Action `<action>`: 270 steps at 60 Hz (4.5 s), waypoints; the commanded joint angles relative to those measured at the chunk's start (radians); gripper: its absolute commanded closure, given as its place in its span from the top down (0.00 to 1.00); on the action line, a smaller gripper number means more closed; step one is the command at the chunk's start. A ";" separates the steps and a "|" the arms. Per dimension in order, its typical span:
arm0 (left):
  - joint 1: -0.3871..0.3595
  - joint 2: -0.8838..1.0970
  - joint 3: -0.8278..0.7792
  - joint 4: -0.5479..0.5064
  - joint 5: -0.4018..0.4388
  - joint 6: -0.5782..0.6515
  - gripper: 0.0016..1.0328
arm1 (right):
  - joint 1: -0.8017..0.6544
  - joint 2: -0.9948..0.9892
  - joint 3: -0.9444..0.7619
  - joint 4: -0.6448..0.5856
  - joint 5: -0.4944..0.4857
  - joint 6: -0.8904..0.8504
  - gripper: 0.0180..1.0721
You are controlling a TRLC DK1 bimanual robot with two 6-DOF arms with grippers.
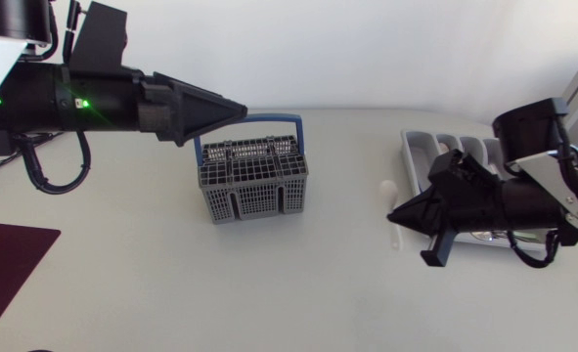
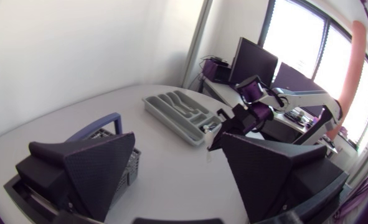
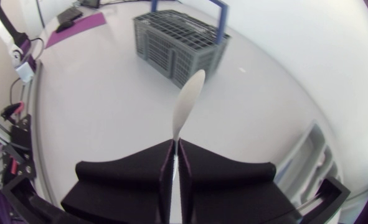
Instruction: Transfer all utensils from the basket to the drawer tray.
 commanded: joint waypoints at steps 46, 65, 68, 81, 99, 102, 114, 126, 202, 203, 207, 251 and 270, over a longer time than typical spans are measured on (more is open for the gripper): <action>0.089 -0.020 -0.172 -0.009 -0.359 0.188 0.95 | -0.683 0.413 -0.075 0.600 0.306 -0.497 0.09; 0.147 -0.025 -0.230 0.007 -0.371 0.228 0.95 | -0.667 0.507 -0.129 0.790 0.407 -0.554 0.13; 0.158 -0.023 -0.236 0.010 -0.371 0.233 0.95 | -0.667 0.499 -0.140 0.790 0.408 -0.554 0.27; 0.192 -0.014 -0.242 0.015 -0.376 0.247 0.95 | -0.666 0.376 -0.192 0.778 0.421 -0.561 0.78; 0.225 0.021 -0.247 0.020 -0.404 0.245 0.96 | -0.577 0.074 -0.161 0.508 0.425 -0.433 0.88; 0.225 0.036 -0.245 0.023 -0.422 0.245 0.96 | -0.534 0.045 -0.140 0.453 0.427 -0.362 0.88; 0.225 0.131 -0.242 0.040 -0.454 0.234 0.96 | -0.265 0.007 -0.085 0.319 0.474 -0.066 0.88; 0.239 0.227 -0.212 0.050 -0.476 0.228 0.95 | 0.002 0.099 0.007 0.289 0.506 0.206 0.88; 0.164 0.570 0.031 0.121 -0.411 0.161 0.59 | 0.362 0.721 0.526 0.267 0.378 0.560 0.15; 0.161 0.570 0.029 0.121 -0.411 0.161 0.59 | 0.364 0.717 0.521 0.267 0.376 0.560 0.15; 0.152 0.570 0.028 0.121 -0.410 0.162 0.59 | 0.374 0.697 0.501 0.267 0.375 0.560 0.15; 0.061 0.451 -0.092 0.110 -0.399 0.202 0.59 | 0.345 0.551 0.348 0.267 0.391 0.541 0.15; 0.064 0.454 -0.083 0.112 -0.401 0.202 0.64 | 0.381 0.531 0.322 0.266 0.396 0.541 0.15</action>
